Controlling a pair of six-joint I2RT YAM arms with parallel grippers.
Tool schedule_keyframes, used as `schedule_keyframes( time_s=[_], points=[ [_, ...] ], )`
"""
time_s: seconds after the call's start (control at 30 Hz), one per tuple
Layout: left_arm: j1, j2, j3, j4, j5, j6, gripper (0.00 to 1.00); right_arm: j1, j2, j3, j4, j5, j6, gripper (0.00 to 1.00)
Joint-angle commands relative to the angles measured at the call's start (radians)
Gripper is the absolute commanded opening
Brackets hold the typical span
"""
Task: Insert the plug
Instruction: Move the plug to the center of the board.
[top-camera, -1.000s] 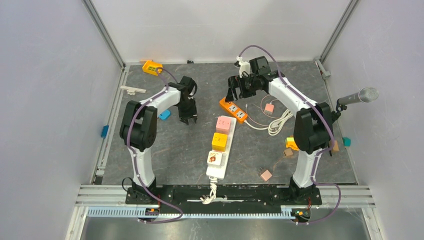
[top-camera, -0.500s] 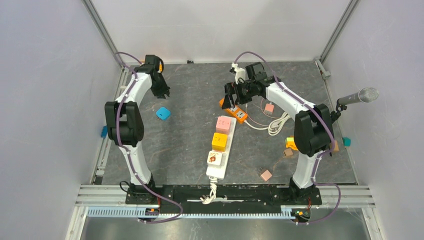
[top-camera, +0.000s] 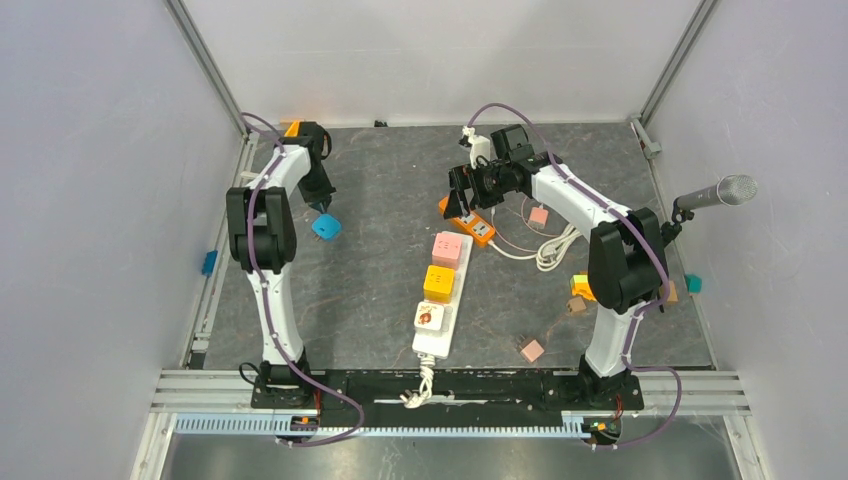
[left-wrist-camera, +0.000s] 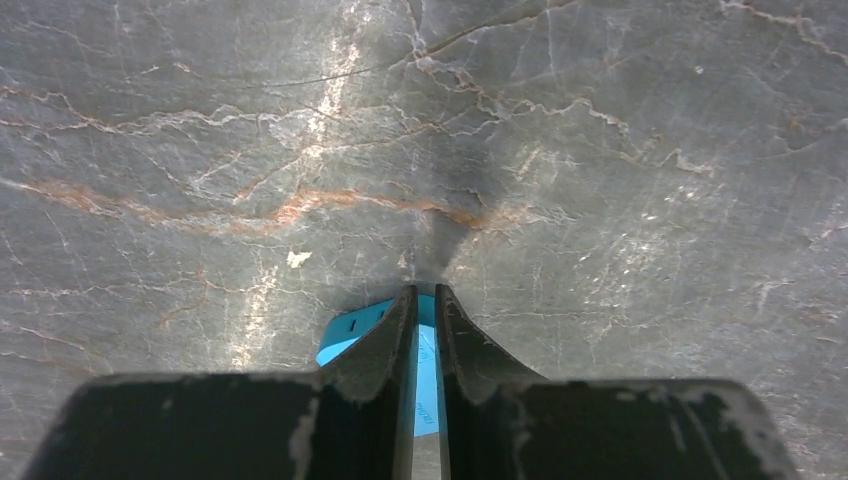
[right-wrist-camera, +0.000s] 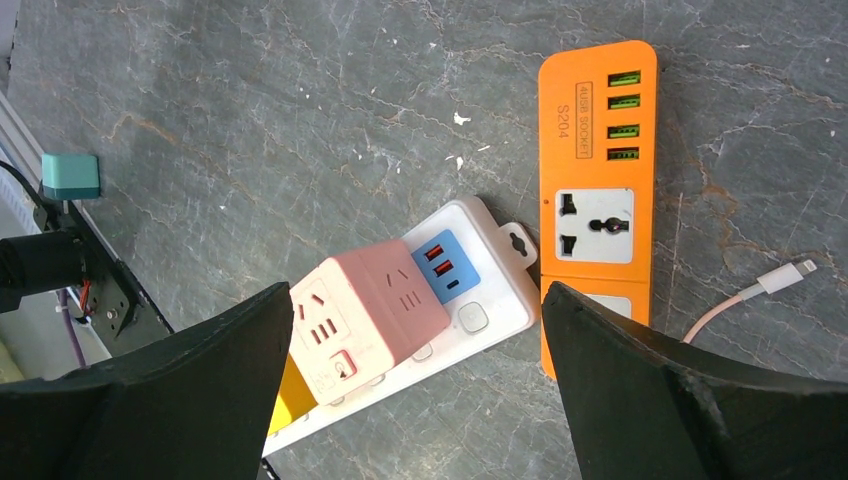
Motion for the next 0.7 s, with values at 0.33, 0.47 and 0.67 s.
schedule_keyframes(
  time_s=[0.33, 0.47, 0.67],
  points=[
    [0.004, -0.019, -0.044, -0.06, -0.075, 0.045, 0.13, 0.0, -0.014, 0.053, -0.004, -0.025, -0.028, 0.98],
    [-0.033, -0.041, -0.125, -0.05, -0.033, 0.071, 0.11, 0.001, -0.014, 0.06, -0.015, -0.035, -0.047, 0.98],
    [-0.147, -0.134, -0.278, 0.029, 0.061, 0.041, 0.11, 0.013, -0.011, 0.063, -0.003, -0.058, -0.051, 0.98]
  ],
)
